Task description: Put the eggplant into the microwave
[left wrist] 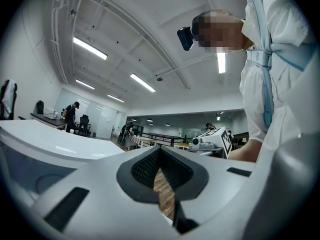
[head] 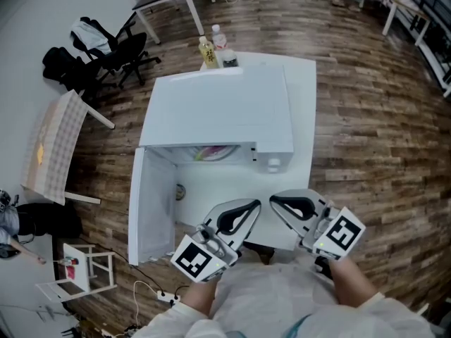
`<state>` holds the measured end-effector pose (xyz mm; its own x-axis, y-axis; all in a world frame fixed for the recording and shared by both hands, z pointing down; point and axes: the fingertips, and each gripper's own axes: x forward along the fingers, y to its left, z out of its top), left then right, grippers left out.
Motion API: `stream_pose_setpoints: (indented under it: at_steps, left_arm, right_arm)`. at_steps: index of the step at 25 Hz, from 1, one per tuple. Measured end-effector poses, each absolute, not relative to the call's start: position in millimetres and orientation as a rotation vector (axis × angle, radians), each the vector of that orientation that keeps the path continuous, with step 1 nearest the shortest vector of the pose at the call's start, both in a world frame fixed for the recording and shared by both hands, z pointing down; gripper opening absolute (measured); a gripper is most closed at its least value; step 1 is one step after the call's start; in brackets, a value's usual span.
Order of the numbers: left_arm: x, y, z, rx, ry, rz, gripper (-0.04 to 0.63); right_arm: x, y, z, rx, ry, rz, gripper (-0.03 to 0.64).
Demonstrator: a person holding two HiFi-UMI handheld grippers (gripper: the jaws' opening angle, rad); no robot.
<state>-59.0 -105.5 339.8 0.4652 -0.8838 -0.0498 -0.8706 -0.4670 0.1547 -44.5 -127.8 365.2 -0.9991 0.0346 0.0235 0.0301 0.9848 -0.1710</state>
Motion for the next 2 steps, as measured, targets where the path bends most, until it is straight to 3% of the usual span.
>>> stream_pose_setpoints:
  at_steps: [2]
  left_arm:
    - [-61.0, -105.0, 340.1, 2.588, -1.567, -0.209, 0.002]
  right_arm:
    - [-45.8, -126.9, 367.2, -0.06, -3.1, 0.269, 0.032]
